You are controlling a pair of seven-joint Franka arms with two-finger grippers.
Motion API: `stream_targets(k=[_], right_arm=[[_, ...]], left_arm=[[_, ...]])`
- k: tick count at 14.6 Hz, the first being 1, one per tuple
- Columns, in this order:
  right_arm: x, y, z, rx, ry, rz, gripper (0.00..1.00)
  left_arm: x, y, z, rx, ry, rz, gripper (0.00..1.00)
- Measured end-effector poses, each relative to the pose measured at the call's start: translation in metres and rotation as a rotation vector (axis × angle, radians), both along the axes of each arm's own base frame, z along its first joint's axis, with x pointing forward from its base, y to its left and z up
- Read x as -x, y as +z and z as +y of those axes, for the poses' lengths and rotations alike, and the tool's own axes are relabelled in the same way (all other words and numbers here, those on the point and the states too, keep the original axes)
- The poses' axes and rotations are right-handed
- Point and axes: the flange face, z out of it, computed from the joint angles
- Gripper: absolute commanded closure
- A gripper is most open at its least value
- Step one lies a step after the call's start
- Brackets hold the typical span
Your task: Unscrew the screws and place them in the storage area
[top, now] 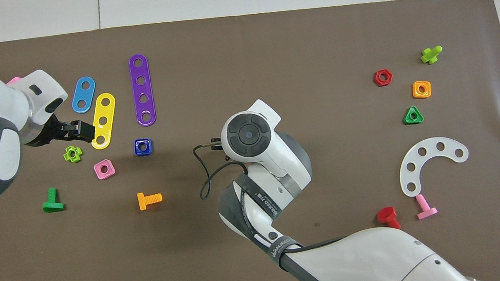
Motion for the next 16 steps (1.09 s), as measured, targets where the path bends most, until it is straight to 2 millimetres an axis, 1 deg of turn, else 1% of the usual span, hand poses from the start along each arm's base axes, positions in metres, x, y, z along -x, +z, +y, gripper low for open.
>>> stream_targets(k=[2, 4, 5, 6, 7, 8, 10, 13, 14, 15, 16], right_arm=[[-0.001, 0.000, -0.002, 0.001, -0.004, -0.001, 0.59], [-0.001, -0.001, -0.002, 0.001, -0.004, -0.001, 0.59], [-0.001, -0.001, -0.002, 0.001, -0.004, -0.002, 0.64], [-0.001, -0.001, -0.002, 0.001, -0.004, -0.001, 0.71], [-0.001, -0.001, -0.002, 0.001, -0.003, -0.001, 0.80], [-0.001, -0.002, -0.002, 0.002, -0.004, 0.000, 1.00], [-0.001, -0.001, -0.003, 0.002, -0.004, -0.001, 1.00], [-0.001, -0.001, -0.003, 0.002, -0.004, -0.002, 1.00], [-0.004, 0.004, -0.005, 0.001, -0.008, -0.008, 1.00], [-0.007, 0.013, -0.010, 0.002, -0.016, -0.014, 1.00], [-0.013, 0.029, -0.022, 0.008, -0.034, -0.012, 1.00]], left_arm=[[0.004, 0.014, 0.020, -0.001, 0.020, -0.005, 0.01], [0.010, 0.031, 0.032, -0.001, 0.040, -0.017, 0.00], [0.014, 0.043, 0.034, -0.002, 0.044, -0.026, 0.00], [0.021, 0.056, 0.034, -0.001, 0.046, -0.031, 0.00], [0.028, 0.070, 0.033, 0.006, 0.050, -0.033, 0.00], [0.036, 0.082, 0.031, 0.020, 0.056, -0.035, 0.00], [0.049, 0.102, 0.029, 0.042, 0.063, -0.034, 0.00], [0.060, 0.116, 0.027, 0.045, 0.063, -0.014, 0.00], [0.062, 0.120, 0.027, 0.045, 0.063, -0.012, 0.00], [0.064, 0.122, 0.027, 0.045, 0.063, -0.011, 0.00], [0.065, 0.125, 0.027, 0.045, 0.063, -0.013, 0.00]])
